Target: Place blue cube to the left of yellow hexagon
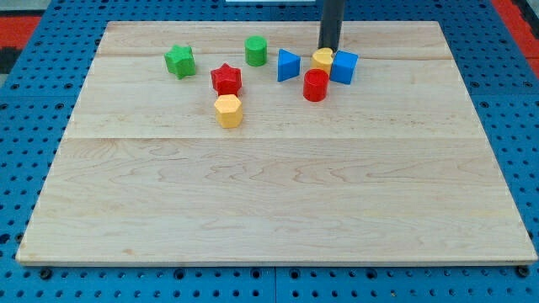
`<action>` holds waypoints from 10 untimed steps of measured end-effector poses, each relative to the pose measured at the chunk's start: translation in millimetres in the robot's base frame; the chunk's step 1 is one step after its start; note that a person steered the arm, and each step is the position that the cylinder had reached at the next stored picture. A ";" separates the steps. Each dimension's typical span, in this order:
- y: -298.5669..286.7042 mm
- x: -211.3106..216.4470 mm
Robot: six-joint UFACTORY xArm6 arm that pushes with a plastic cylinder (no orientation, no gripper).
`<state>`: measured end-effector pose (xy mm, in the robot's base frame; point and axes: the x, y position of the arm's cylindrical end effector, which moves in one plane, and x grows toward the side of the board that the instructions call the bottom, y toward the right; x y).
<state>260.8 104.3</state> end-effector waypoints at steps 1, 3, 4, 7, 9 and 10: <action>18.9 22.0; -19.2 57.5; -5.1 80.4; 7.7 131.8; 27.7 171.8; 40.8 215.5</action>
<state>476.3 145.0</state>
